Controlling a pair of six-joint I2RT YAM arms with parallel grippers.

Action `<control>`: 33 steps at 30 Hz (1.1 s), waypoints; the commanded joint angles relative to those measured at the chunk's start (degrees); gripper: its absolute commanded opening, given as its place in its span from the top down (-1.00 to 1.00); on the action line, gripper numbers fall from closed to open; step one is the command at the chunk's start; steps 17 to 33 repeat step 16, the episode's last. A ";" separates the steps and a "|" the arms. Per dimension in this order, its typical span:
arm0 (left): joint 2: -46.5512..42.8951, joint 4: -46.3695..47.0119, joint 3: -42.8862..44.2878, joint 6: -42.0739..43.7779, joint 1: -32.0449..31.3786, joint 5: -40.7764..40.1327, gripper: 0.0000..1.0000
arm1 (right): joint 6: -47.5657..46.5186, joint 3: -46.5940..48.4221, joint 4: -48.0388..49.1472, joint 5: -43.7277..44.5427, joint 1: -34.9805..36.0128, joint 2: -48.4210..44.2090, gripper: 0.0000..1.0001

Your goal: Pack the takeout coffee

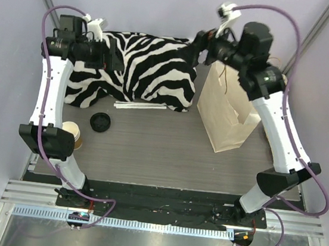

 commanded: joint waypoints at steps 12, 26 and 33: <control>-11.11 -4.43 -19.48 7.74 0.68 -6.04 -0.99 | -3.97 -22.55 -0.70 4.34 10.91 -7.12 -1.00; -12.34 -3.38 -19.75 7.57 0.67 -6.74 -0.99 | -5.64 -19.39 -0.43 8.20 10.91 -7.56 -0.99; -12.34 -3.38 -19.75 7.57 0.67 -6.74 -0.99 | -5.64 -19.39 -0.43 8.20 10.91 -7.56 -0.99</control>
